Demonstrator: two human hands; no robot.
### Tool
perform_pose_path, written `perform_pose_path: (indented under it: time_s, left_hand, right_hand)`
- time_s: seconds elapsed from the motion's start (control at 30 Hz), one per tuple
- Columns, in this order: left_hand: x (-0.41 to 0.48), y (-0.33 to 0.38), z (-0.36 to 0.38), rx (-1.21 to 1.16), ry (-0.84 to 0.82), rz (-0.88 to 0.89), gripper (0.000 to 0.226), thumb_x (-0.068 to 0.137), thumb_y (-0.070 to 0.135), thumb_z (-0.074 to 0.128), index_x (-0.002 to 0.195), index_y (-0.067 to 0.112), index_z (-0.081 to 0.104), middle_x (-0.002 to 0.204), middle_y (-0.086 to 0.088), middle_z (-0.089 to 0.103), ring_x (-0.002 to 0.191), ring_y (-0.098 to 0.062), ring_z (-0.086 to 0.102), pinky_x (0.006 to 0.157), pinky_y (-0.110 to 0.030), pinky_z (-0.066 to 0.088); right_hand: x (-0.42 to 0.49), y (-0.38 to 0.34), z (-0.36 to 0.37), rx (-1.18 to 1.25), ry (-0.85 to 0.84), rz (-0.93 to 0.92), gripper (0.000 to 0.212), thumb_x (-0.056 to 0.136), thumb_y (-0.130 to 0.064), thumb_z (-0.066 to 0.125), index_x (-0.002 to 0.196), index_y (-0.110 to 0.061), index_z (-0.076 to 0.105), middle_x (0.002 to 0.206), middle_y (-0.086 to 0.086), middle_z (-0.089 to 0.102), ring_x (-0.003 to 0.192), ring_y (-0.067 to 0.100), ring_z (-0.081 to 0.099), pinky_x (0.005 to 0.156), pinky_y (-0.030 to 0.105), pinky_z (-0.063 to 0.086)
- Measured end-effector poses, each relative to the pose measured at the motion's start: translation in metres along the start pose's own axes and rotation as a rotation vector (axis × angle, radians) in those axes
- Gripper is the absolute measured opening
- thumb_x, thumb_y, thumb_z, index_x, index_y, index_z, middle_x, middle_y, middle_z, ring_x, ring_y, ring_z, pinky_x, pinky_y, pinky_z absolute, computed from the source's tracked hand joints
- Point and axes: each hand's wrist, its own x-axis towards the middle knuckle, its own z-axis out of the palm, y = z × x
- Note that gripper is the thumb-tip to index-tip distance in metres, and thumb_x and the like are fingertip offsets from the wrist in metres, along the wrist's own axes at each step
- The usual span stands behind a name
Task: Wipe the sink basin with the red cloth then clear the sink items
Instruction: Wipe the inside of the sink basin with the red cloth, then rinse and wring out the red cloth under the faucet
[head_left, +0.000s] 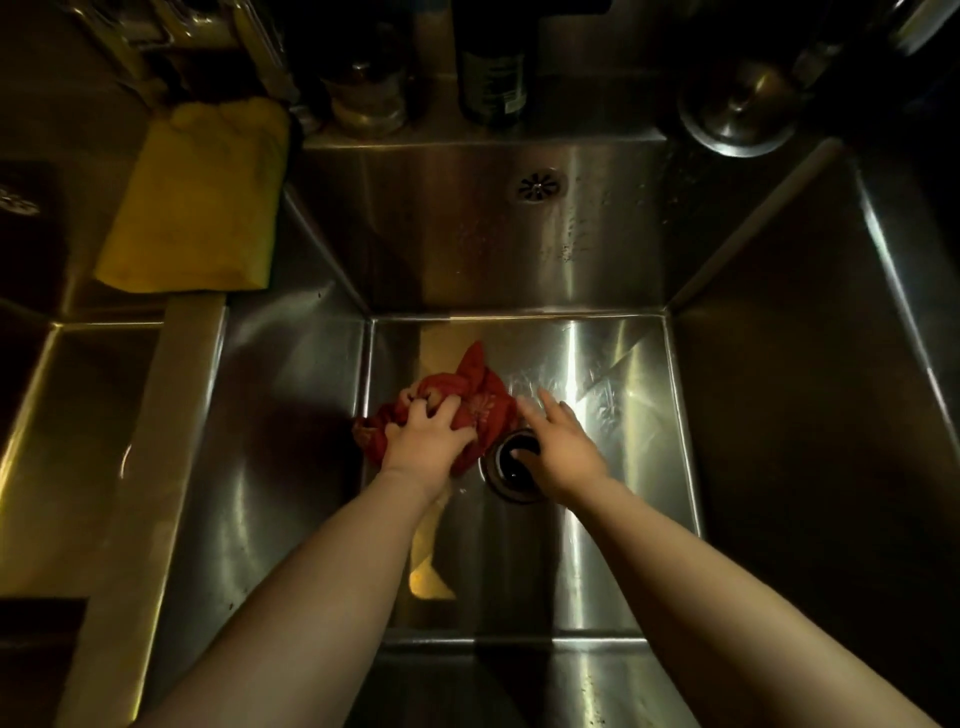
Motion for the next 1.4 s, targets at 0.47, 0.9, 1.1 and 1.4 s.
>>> perform_pose_path:
  time_s: [0.47,0.9,1.1,1.4]
  left_hand:
    - [-0.070,0.006,-0.048,-0.086,0.178,0.242,0.076,0.068,0.015,0.075,0.125,0.043,0.032,0.143,0.014,0.019,0.133,-0.026,0.019,0.100,-0.059,0.033]
    - [-0.132,0.013,-0.100,-0.065,0.348,0.273,0.076,0.067,0.016,0.075,0.128,0.037,0.036,0.145,0.008,0.025,0.132,-0.027,0.025,0.103,-0.055,0.036]
    - [-0.171,0.015,-0.115,-0.006,0.394,0.256,0.072,0.073,0.022,0.073,0.132,0.037,0.035,0.148,0.008,0.023,0.137,-0.027,0.019,0.106,-0.051,0.032]
    - [-0.226,-0.019,-0.148,-0.024,0.559,0.293,0.061,0.067,0.025,0.061,0.126,0.033,0.046,0.138,0.007,0.038,0.115,-0.023,0.040,0.089,-0.034,0.040]
  right_hand:
    - [-0.045,-0.059,-0.040,0.168,0.023,-0.135,0.089,0.074,-0.042,0.073,0.147,-0.028,0.023,0.154,0.007,0.024,0.136,0.027,0.034,0.106,0.039,0.038]
    - [-0.104,-0.094,-0.078,0.470,0.239,-0.185,0.034,0.078,-0.022,0.067,0.105,-0.033,0.051,0.085,-0.020,0.057,0.073,-0.008,0.054,0.054,0.001,0.039]
    - [-0.137,-0.123,-0.090,0.552,0.264,-0.212,0.036,0.083,-0.021,0.060,0.094,-0.052,0.044,0.090,-0.022,0.059,0.082,-0.012,0.057,0.057,0.001,0.042]
    - [-0.162,-0.182,-0.096,0.533,0.402,-0.316,0.025,0.081,-0.026,0.045,0.104,-0.036,0.048,0.097,-0.007,0.057,0.085,0.000,0.053,0.067,0.010,0.036]
